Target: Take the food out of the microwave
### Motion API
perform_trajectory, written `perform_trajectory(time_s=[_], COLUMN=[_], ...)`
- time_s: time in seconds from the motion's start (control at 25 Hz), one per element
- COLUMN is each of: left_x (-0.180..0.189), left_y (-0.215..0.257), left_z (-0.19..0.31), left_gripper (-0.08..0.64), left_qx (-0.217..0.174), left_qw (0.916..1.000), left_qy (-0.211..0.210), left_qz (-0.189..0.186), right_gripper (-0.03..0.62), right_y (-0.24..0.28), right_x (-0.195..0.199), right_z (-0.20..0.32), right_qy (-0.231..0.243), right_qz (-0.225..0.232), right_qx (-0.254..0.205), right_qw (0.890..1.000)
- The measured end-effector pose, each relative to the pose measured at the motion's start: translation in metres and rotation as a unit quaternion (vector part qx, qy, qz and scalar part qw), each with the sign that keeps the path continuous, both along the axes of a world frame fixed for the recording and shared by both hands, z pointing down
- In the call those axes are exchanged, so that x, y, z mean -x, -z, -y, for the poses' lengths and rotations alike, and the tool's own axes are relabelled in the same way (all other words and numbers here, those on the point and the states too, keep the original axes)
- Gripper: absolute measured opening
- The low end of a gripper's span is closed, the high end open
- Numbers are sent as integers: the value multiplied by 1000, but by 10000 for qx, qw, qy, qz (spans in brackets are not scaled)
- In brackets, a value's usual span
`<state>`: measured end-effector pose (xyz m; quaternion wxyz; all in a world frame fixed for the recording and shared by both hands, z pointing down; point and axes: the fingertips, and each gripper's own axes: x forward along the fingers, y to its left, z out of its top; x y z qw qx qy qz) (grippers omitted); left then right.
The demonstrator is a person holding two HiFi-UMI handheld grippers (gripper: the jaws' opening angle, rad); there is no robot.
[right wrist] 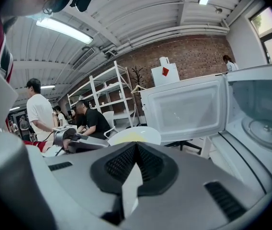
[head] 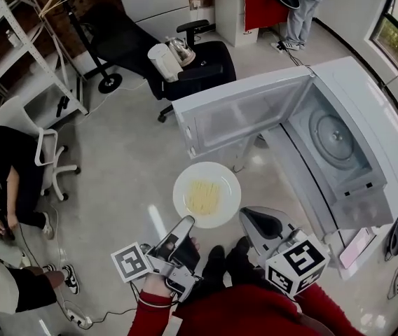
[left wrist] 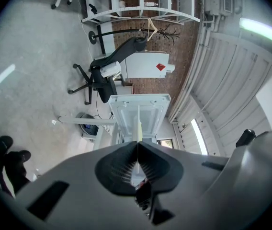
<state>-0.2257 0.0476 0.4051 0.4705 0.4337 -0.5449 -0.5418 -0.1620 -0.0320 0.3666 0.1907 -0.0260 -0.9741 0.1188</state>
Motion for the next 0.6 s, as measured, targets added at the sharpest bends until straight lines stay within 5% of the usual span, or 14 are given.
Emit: perform_trajectory(time_s=[0.6], left_x=[1], left_y=[8], left_z=[-52], left_gripper=[17], left_qx=[-83], left_qw=[9995], left_qy=[303], left_qz=[98], right_gripper=[11], right_y=[7], right_x=[14], right_z=[-47], right_qy=[460], right_qz=[190], right_qx=[-73], right_qw=[9987])
